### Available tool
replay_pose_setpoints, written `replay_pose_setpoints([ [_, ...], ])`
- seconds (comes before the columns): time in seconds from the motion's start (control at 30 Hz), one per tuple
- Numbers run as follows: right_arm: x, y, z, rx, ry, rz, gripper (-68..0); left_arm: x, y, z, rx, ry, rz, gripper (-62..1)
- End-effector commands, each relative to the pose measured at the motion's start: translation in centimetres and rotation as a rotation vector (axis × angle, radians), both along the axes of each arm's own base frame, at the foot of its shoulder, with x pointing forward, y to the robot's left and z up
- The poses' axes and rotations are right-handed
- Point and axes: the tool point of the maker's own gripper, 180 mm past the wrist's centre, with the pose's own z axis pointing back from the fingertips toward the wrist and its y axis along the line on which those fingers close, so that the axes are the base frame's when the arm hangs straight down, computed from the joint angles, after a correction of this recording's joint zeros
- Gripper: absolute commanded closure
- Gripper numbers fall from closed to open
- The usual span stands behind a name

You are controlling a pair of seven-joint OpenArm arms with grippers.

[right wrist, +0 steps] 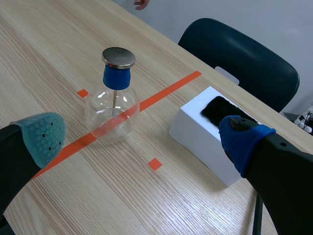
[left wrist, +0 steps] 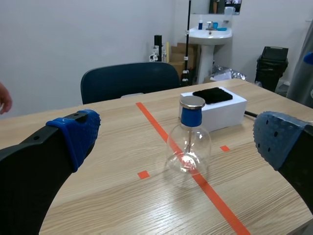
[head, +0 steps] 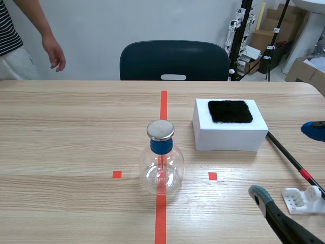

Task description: Do the electroscope experiment. return to the home posture

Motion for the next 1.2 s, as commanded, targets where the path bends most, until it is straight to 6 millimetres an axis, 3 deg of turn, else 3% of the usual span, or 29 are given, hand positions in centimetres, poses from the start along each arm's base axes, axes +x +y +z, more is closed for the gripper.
replay_pose_setpoints([
  [0.0,0.4,0.3,1.1,0.018,-0.036,0.004,-65.3,0.3,-0.1,0.6,-0.007,-0.015,0.008,-62.3],
  [0.33,0.4,0.3,1.1,0.018,-0.036,0.004,-65.3,1.5,-0.9,0.8,0.016,0.004,-0.007,-62.3],
  [1.17,0.4,0.3,1.2,0.021,-0.042,0.003,-65.3,1.7,-1.0,0.9,0.021,-0.003,-0.011,-62.3],
])
